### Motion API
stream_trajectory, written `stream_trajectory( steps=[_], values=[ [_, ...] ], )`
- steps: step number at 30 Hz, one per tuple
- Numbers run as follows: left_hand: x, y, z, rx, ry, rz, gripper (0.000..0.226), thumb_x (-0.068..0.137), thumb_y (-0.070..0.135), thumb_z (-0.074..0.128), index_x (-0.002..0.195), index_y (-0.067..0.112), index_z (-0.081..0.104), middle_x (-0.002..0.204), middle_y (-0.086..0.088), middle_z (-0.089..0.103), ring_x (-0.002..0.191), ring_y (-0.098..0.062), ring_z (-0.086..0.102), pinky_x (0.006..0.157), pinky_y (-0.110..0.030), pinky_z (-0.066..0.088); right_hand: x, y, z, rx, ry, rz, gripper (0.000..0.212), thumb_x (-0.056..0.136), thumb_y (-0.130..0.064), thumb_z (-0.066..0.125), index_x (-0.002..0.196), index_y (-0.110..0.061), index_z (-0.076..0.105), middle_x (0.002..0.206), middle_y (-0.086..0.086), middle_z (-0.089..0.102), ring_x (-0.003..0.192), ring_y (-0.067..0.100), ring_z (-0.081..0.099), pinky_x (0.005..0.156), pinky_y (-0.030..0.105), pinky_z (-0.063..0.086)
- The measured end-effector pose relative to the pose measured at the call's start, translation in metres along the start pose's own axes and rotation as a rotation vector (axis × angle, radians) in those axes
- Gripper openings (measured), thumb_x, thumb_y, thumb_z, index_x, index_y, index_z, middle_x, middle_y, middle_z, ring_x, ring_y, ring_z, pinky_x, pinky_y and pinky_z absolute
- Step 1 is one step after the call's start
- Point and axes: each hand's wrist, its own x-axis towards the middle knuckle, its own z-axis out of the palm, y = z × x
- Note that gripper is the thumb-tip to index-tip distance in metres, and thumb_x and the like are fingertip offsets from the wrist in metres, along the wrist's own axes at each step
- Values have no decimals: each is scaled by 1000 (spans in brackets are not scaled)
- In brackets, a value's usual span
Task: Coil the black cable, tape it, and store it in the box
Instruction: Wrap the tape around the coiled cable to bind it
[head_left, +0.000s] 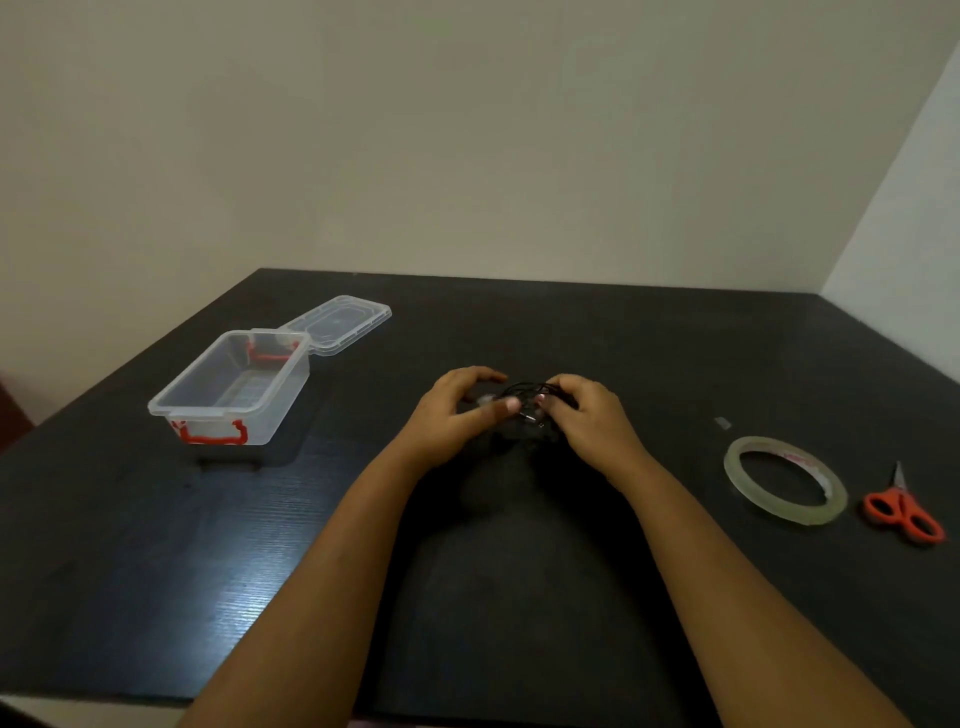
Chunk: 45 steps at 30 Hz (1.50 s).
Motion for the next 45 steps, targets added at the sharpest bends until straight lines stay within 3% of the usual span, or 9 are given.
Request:
stream_trajectory(
  steps=[9, 15, 18, 21, 25, 30, 35, 40, 45],
  values=[
    [-1, 5, 12, -71, 40, -87, 41, 86, 44, 60, 122, 25, 56, 112, 9, 55, 99, -3, 53, 74, -12, 40, 11, 9, 7, -76, 140, 49, 18, 94, -8, 50, 101, -15, 65, 94, -1, 62, 77, 7, 58, 58, 9, 42],
    [10, 0, 25, 281, 65, -141, 61, 77, 75, 37, 122, 36, 50, 116, 10, 63, 114, -15, 53, 96, -37, 32, 22, 13, 17, -308, 98, 47, 14, 90, -21, 61, 103, -20, 66, 107, 1, 62, 94, 16, 61, 80, 32, 53],
    [12, -1, 24, 174, 58, -154, 60, 75, 73, 47, 122, 37, 48, 108, 12, 65, 112, -17, 57, 102, -43, 37, 23, 11, 16, -374, 9, 59, 20, 89, -29, 62, 107, -21, 66, 110, 1, 63, 96, 17, 61, 81, 34, 53],
    [11, -2, 22, 101, 49, -155, 49, 78, 49, 63, 123, 36, 47, 98, 12, 65, 101, -15, 62, 94, -42, 48, 23, 6, 16, -428, -61, 71, 25, 86, -34, 66, 109, -23, 66, 110, -2, 62, 97, 17, 62, 81, 35, 53],
    [10, -1, 17, 41, 79, -123, 49, 81, 11, 67, 124, 27, 48, 110, 1, 68, 90, -2, 61, 73, -12, 47, 25, -4, 15, -420, -127, 102, 19, 85, -31, 67, 103, -26, 67, 101, -4, 67, 87, 12, 63, 71, 31, 53],
    [11, -5, 15, -40, 88, -104, 54, 77, -5, 64, 122, 22, 51, 117, -3, 64, 98, -5, 62, 72, -10, 52, 16, -14, 18, -475, -107, 112, 18, 84, -39, 66, 100, -29, 66, 90, -8, 65, 76, 11, 58, 54, 25, 41],
    [11, -6, 17, 15, 123, -55, 52, 75, -4, 65, 119, 21, 53, 116, -1, 63, 89, -4, 63, 68, -9, 50, 13, -19, 26, -594, -74, 82, 16, 92, -22, 56, 106, -20, 63, 104, 0, 63, 89, 17, 58, 64, 29, 45],
    [10, -8, 24, 221, 121, -37, 46, 79, 19, 69, 121, 22, 50, 113, -3, 65, 103, -13, 61, 90, -29, 50, 3, -22, 33, -849, -121, -4, 27, 92, -17, 55, 118, -8, 50, 124, 12, 50, 118, 29, 45, 85, 38, 45],
    [8, -4, 23, 301, 122, -90, 38, 81, 23, 67, 113, 24, 46, 89, 4, 64, 81, -12, 62, 77, -32, 53, 2, -20, 31, -801, -122, 13, 30, 92, -14, 54, 120, -9, 45, 125, 11, 50, 117, 30, 46, 86, 39, 44]
  ],
)
